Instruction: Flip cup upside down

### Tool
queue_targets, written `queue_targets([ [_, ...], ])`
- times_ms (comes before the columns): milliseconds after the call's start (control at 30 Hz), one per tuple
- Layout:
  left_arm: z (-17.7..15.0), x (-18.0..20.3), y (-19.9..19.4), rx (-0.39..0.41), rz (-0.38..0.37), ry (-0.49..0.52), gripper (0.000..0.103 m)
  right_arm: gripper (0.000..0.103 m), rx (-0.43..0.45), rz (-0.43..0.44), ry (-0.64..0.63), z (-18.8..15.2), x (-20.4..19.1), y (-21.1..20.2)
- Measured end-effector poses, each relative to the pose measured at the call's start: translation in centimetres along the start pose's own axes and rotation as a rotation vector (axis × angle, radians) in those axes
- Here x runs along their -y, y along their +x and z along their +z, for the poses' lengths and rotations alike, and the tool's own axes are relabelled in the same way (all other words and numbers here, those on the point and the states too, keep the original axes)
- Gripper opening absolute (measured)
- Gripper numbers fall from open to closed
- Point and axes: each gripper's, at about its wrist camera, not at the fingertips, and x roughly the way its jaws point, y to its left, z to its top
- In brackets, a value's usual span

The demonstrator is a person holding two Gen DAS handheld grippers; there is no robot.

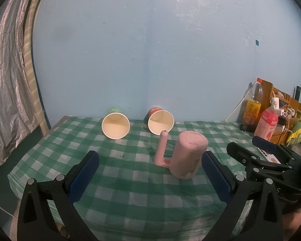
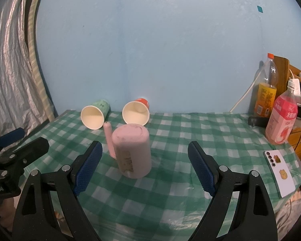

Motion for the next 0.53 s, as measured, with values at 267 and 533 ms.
queue_targets([
  [267, -0.18, 0.09, 0.08, -0.002, -0.005, -0.003, 0.103, 0.086, -0.006, 0.003, -0.006, -0.11, -0.30, 0.04],
  [533, -0.42, 0.32, 0.17, -0.003, 0.000, 0.004, 0.103, 0.086, -0.005, 0.005, -0.006, -0.11, -0.27, 0.02],
])
